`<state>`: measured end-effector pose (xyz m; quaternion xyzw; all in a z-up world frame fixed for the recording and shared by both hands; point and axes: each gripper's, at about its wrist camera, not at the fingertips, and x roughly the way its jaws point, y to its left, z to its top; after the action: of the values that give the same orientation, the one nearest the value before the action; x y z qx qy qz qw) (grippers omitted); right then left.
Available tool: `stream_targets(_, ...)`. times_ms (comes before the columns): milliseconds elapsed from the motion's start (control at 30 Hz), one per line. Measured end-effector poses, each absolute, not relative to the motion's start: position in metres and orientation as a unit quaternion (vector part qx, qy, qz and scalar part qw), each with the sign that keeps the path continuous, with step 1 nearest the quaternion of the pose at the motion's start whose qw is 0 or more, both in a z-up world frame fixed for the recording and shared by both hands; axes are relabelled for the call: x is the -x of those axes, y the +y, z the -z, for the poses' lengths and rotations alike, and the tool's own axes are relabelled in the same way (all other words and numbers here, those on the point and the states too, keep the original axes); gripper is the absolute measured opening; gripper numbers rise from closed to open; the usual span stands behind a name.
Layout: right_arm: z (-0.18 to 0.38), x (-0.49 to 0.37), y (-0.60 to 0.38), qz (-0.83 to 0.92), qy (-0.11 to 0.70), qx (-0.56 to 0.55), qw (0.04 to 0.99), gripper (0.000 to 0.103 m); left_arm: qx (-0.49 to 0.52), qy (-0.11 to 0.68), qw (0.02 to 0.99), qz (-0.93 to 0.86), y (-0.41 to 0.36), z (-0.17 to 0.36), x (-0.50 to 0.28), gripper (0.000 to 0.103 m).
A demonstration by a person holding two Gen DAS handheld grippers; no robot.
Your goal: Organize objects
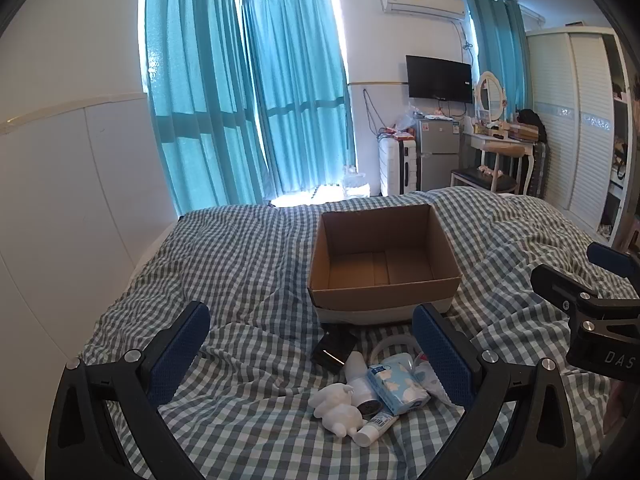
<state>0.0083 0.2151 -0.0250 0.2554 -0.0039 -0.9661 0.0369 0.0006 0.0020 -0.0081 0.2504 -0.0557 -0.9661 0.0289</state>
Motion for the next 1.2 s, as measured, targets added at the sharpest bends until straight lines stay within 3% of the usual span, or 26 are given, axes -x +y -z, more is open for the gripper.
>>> stream_targets(1200, 0.0236, -0.0087, 0.2087, 0.965, 0.005, -0.259, 0.047, 0.103, -0.253, -0.054, 0.016, 0.966, 0.0034, 0.0108, 0.0002, 0.103)
